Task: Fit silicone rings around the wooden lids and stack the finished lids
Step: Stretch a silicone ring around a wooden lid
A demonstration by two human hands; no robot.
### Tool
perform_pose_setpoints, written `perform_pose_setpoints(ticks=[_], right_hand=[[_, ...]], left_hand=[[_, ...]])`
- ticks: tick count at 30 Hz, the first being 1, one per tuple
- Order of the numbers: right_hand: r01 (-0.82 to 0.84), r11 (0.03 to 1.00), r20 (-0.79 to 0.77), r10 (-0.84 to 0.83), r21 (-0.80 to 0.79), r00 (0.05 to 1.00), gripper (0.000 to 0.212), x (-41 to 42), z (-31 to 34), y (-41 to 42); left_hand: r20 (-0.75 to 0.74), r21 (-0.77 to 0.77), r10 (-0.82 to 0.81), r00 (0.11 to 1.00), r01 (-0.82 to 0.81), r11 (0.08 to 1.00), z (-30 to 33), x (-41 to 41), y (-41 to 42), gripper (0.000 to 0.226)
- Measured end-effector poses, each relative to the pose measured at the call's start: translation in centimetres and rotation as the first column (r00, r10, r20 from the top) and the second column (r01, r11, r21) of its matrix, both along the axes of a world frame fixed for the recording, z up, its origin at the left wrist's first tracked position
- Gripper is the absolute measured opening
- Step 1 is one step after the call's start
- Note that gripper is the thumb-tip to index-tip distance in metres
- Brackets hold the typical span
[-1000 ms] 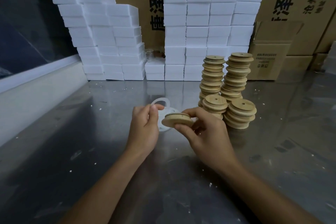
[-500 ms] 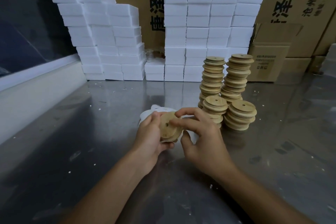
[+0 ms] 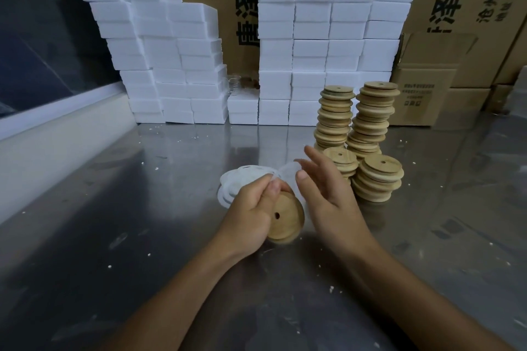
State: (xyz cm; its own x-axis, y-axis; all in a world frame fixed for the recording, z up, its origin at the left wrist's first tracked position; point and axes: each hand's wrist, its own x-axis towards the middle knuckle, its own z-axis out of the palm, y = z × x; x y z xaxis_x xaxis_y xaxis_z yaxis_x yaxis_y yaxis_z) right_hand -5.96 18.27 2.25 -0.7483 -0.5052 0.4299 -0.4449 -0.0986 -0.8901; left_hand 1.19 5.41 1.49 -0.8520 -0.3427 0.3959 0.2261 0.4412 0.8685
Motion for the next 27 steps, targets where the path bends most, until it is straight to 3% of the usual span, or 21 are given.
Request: perform_pose_setpoints(ticks=[3,5,7,10,15,20,23,27], right_hand=[[0.052,0.998,-0.040,-0.053,-0.036,0.998,0.022,0.0,0.3,0.0],[0.102,0.993,-0.123,-0.109,-0.062,0.986,0.021,0.0,0.3,0.1],[0.138,0.984,-0.129,-0.151,-0.110,0.980,0.022,-0.2,0.4,0.2],[0.190,0.971,-0.133,-0.210,-0.147,0.969,0.017,-0.4,0.3,0.2],[0.250,0.940,-0.111,-0.280,-0.232,0.953,0.009,-0.7,0.5,0.3],[0.146,0.961,-0.020,-0.155,-0.234,0.988,0.010,-0.1,0.9,0.4],[0.051,0.975,0.082,-0.033,-0.218,0.996,0.008,0.3,1.0,0.2],[-0.026,0.989,0.096,0.041,-0.145,0.995,0.011,0.4,0.8,0.3]], left_hand=[[-0.020,-0.044,-0.038,0.999,0.037,0.998,0.0,0.1,-0.2,0.029],[-0.016,-0.049,-0.017,1.000,0.016,0.999,0.1,0.1,-0.4,0.024],[-0.001,-0.004,-0.005,1.000,0.005,1.000,0.1,0.2,-0.4,0.018],[0.039,0.098,-0.004,0.999,0.000,0.995,0.1,0.1,-0.4,0.031],[0.030,0.237,0.022,0.999,-0.028,0.971,0.2,0.2,-0.6,0.023],[0.011,0.460,0.090,0.996,-0.085,0.884,0.7,0.3,-1.0,0.028],[0.023,0.535,0.077,0.997,-0.077,0.841,0.9,0.4,-1.3,0.033],[0.031,0.605,0.045,0.999,-0.054,0.794,1.4,0.5,-1.2,0.028]])
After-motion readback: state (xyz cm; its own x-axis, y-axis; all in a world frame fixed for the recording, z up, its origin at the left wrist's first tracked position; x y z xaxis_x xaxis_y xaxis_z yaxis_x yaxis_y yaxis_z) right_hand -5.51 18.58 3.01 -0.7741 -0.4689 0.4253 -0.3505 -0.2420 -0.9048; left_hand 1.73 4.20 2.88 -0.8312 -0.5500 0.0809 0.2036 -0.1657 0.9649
